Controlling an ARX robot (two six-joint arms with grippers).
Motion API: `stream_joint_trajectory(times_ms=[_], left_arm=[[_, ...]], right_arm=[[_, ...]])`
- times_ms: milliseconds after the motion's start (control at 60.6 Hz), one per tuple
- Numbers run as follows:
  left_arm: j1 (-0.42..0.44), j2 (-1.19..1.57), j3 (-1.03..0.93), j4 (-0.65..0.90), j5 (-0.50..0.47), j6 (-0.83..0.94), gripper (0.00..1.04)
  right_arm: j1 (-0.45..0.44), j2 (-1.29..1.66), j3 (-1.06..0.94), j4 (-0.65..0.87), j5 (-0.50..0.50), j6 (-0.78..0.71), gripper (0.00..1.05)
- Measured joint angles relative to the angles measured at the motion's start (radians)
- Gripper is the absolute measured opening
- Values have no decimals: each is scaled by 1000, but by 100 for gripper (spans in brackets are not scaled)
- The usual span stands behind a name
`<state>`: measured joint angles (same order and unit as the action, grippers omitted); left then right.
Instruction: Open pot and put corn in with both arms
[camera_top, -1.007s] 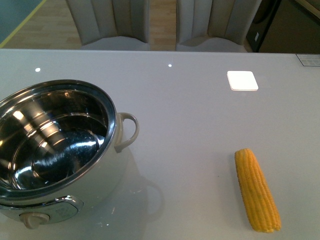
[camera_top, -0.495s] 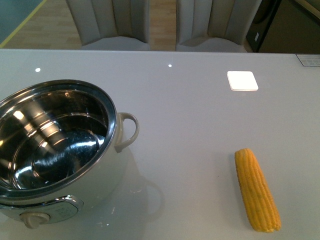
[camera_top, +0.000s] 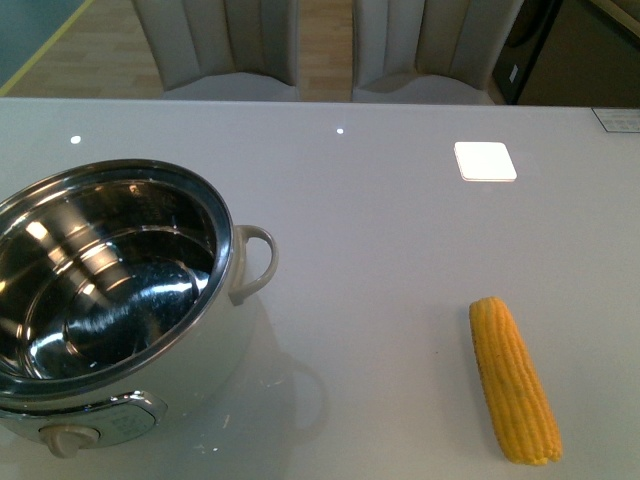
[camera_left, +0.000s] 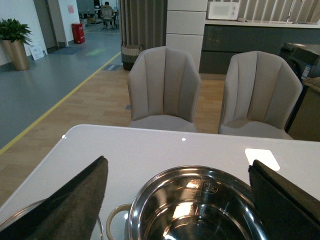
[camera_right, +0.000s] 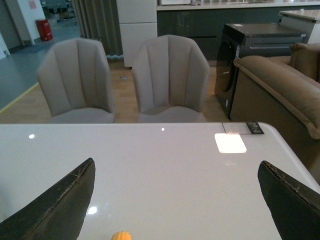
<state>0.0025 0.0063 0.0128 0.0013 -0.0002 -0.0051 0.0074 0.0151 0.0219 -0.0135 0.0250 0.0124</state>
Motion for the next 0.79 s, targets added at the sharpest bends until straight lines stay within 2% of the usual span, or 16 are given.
stream_joint_trajectory(times_ms=[50,116,132,248,396,792], left_arm=[[0,0,0,0,0,1,99],[0,-1,0,-1,1,0,97],[0,-1,0,-1,0,1,97],[0,-1,0,-1,0,1,98],[0,-1,0,-1,0,0,98],[0,-1,0,-1,0,0,98]], right_arm=[[55,81,63,-162,164,59,96],[122,253,139,-365,347,163,96],[131,279,142,-384,362,174,96],[158,359,148,-373,375,211,96],[199,481,175,-282,354,214,96],[313,1089,219,189,286,148,96]])
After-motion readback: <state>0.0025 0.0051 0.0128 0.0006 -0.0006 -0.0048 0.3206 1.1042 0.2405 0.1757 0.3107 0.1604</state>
